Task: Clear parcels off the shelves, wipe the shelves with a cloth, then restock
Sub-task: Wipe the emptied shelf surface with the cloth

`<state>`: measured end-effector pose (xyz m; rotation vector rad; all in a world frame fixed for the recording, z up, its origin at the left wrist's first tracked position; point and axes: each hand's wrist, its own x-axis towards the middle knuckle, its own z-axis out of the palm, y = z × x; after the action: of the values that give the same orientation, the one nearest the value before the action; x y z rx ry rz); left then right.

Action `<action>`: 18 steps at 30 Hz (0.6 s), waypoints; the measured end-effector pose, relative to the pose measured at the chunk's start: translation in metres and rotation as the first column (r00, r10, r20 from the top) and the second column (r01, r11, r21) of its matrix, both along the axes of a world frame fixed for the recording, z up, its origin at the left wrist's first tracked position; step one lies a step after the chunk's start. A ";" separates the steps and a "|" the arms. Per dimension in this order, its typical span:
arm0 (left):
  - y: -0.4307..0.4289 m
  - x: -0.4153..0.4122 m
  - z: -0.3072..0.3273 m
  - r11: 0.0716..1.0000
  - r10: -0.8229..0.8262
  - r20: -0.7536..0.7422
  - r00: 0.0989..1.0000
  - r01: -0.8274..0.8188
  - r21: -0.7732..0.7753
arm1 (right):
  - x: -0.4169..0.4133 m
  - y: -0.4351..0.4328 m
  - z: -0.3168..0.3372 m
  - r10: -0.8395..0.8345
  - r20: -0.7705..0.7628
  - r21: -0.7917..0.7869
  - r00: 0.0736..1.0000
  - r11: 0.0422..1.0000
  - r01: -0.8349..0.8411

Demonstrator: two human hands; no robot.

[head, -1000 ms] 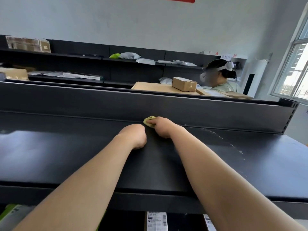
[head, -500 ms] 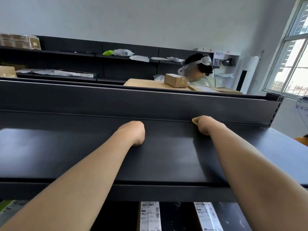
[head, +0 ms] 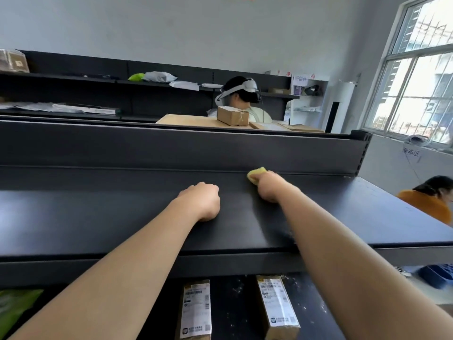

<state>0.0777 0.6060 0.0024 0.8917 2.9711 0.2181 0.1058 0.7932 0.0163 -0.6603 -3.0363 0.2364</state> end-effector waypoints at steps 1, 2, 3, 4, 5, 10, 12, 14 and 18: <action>0.003 0.004 0.000 1.000 0.010 0.008 1.000 -0.010 -0.001 | 0.007 0.017 0.000 -0.030 0.005 0.005 1.000 1.000 0.030; 0.005 0.008 -0.001 1.000 0.021 0.010 1.000 -0.021 -0.002 | 0.014 0.033 -0.001 -0.058 0.014 0.015 0.998 0.998 0.058; 0.008 0.012 -0.001 1.000 0.029 0.007 1.000 -0.029 0.000 | 0.021 0.047 0.000 -0.087 0.023 0.023 0.996 0.996 0.087; 0.011 0.014 0.000 0.999 0.032 0.005 0.999 -0.032 0.005 | 0.028 0.060 0.001 -0.118 0.025 0.026 0.993 0.993 0.117; 0.013 0.017 0.000 0.999 0.033 0.004 0.999 -0.033 0.011 | 0.035 0.071 0.001 -0.140 0.026 0.030 0.990 0.990 0.139; 0.017 0.025 -0.002 0.999 0.020 0.004 1.000 -0.020 0.035 | 0.053 0.070 0.010 -0.059 -0.085 0.100 0.995 0.993 0.067; 0.020 0.028 -0.001 0.999 0.015 0.014 1.000 -0.015 0.041 | 0.050 0.039 0.015 0.047 -0.182 0.076 0.982 0.997 -0.034; 0.023 0.033 -0.001 0.999 0.008 0.016 1.000 -0.009 0.046 | 0.046 0.004 0.012 0.137 -0.190 0.022 0.972 0.991 -0.135; 0.030 0.042 -0.003 0.999 0.008 0.000 1.000 -0.008 0.035 | 0.047 -0.024 -0.013 0.160 -0.078 -0.061 0.984 0.984 -0.165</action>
<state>0.1194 0.6355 -0.0009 0.8842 2.9807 0.2716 0.1532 0.7693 0.0033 -0.3970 -3.0248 0.3602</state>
